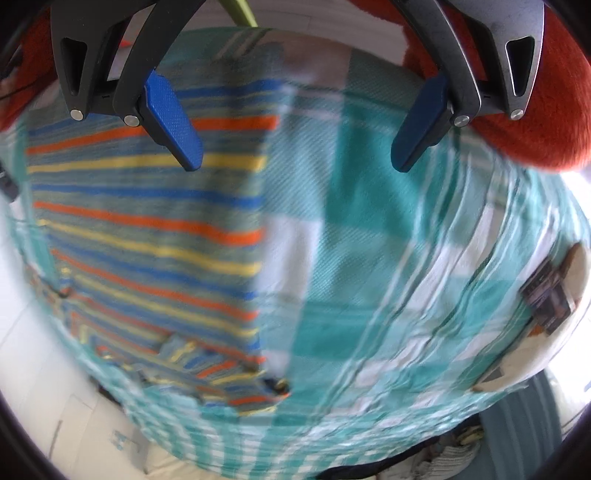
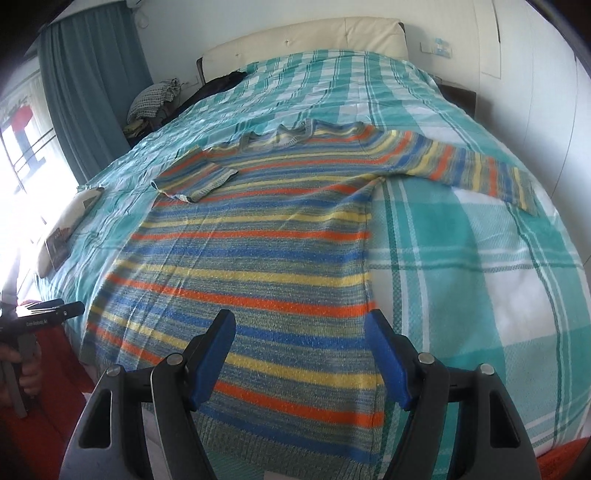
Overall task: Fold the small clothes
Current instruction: 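Grasp the other folded sleeve cuff with the left tool, then pull that sleeve outward from the body with the left tool and release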
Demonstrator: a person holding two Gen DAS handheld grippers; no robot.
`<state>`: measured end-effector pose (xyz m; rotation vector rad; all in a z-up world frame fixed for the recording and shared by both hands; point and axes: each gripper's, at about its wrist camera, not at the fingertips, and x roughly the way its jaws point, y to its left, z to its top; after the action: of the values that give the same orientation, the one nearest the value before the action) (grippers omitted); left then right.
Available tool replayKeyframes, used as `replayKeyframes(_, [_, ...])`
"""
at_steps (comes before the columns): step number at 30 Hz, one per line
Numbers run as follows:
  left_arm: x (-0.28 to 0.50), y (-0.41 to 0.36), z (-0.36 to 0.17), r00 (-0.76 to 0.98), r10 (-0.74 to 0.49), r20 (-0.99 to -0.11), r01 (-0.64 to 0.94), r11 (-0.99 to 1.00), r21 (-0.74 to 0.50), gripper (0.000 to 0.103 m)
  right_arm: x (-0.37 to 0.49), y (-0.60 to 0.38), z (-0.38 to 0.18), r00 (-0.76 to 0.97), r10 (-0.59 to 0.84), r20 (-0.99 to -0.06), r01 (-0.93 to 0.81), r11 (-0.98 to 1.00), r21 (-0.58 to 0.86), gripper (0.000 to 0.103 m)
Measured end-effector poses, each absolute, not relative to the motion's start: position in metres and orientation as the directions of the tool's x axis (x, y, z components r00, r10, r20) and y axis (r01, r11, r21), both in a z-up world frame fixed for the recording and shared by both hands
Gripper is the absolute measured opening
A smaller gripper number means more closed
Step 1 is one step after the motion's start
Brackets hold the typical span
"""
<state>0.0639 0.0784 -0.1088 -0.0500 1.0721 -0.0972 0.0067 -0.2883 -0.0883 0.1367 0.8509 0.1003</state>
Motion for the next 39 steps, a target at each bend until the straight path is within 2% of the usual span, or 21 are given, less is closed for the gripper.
replayKeyframes(2, [0.086, 0.062, -0.082, 0.495, -0.171, -0.852, 0.142, 0.983, -0.115, 0.102, 0.007, -0.290, -0.092, 0.646, 0.154, -0.747, -0.035, 0.984, 0.173, 0.072])
replayKeyframes(6, [0.148, 0.005, -0.045, 0.507, -0.256, -0.823, 0.393, 0.919, -0.043, 0.102, 0.012, -0.288, -0.098, 0.630, 0.174, -0.757, -0.048, 0.981, 0.186, 0.072])
replayKeyframes(9, [0.206, -0.045, -0.062, 0.437, -0.254, -0.863, 0.537, 0.843, 0.024, 0.101, 0.014, -0.287, -0.097, 0.634, 0.180, -0.752, -0.052, 0.980, 0.191, 0.072])
replayKeyframes(11, [0.234, -0.066, -0.085, 0.395, -0.231, -0.889, 0.578, 0.815, 0.045, 0.101, 0.015, -0.286, -0.098, 0.633, 0.178, -0.753, -0.051, 0.981, 0.189, 0.072])
replayKeyframes(13, [0.257, -0.082, -0.113, 0.395, -0.161, -0.905, 0.592, 0.797, 0.117, 0.099, 0.015, -0.286, -0.099, 0.630, 0.177, -0.756, -0.046, 0.980, 0.191, 0.072])
replayKeyframes(14, [0.266, -0.085, -0.129, 0.384, -0.118, -0.916, 0.591, 0.793, 0.146, 0.087, 0.015, -0.287, -0.099, 0.630, 0.178, -0.756, -0.045, 0.980, 0.193, 0.072])
replayKeyframes(15, [0.275, -0.084, -0.144, 0.349, -0.093, -0.932, 0.586, 0.798, 0.140, 0.065, 0.015, -0.288, -0.099, 0.630, 0.177, -0.756, -0.041, 0.980, 0.195, 0.072])
replayKeyframes(16, [0.283, -0.079, -0.151, 0.308, -0.112, -0.945, 0.574, 0.814, 0.090, 0.059, 0.015, -0.289, -0.098, 0.631, 0.176, -0.756, -0.039, 0.980, 0.195, 0.072])
replayKeyframes(17, [0.288, -0.069, -0.150, 0.300, -0.156, -0.941, 0.539, 0.841, 0.032, 0.039, 0.015, -0.290, -0.098, 0.631, 0.175, -0.756, -0.036, 0.980, 0.197, 0.072])
replayKeyframes(18, [0.291, -0.058, -0.144, 0.311, -0.174, -0.935, 0.500, 0.866, 0.005, 0.004, 0.015, -0.291, -0.098, 0.631, 0.174, -0.756, -0.033, 0.979, 0.199, 0.072])
replayKeyframes(21, [0.300, 0.005, -0.107, 0.381, -0.278, -0.882, 0.324, 0.933, -0.155, 0.003, 0.014, -0.293, -0.098, 0.635, 0.179, -0.752, -0.027, 0.977, 0.210, 0.072])
replayKeyframes(23, [0.306, 0.069, -0.083, 0.468, -0.279, -0.839, 0.162, 0.960, -0.229, 0.003, 0.014, -0.295, -0.097, 0.640, 0.183, -0.746, -0.023, 0.975, 0.220, 0.072])
replayKeyframes(26, [0.312, 0.166, -0.073, 0.542, -0.143, -0.828, -0.111, 0.965, -0.239, 0.003, 0.015, -0.295, -0.096, 0.641, 0.188, -0.744, -0.023, 0.974, 0.226, 0.072])
replayKeyframes(29, [0.312, 0.232, -0.092, 0.504, -0.030, -0.863, -0.304, 0.929, -0.210, 0.002, 0.016, -0.292, -0.098, 0.635, 0.192, -0.748, -0.032, 0.974, 0.223, 0.072])
replayKeyframes(36, [0.308, 0.252, -0.127, 0.471, 0.022, -0.882, -0.374, 0.910, -0.178, 0.002, 0.016, -0.279, -0.102, 0.625, 0.170, -0.762, -0.053, 0.983, 0.175, 0.072])
replayKeyframes(39, [0.303, 0.263, -0.140, 0.462, 0.004, -0.887, -0.427, 0.877, -0.218, 0.002, 0.016, -0.276, -0.103, 0.624, 0.155, -0.766, -0.058, 0.987, 0.152, 0.072])
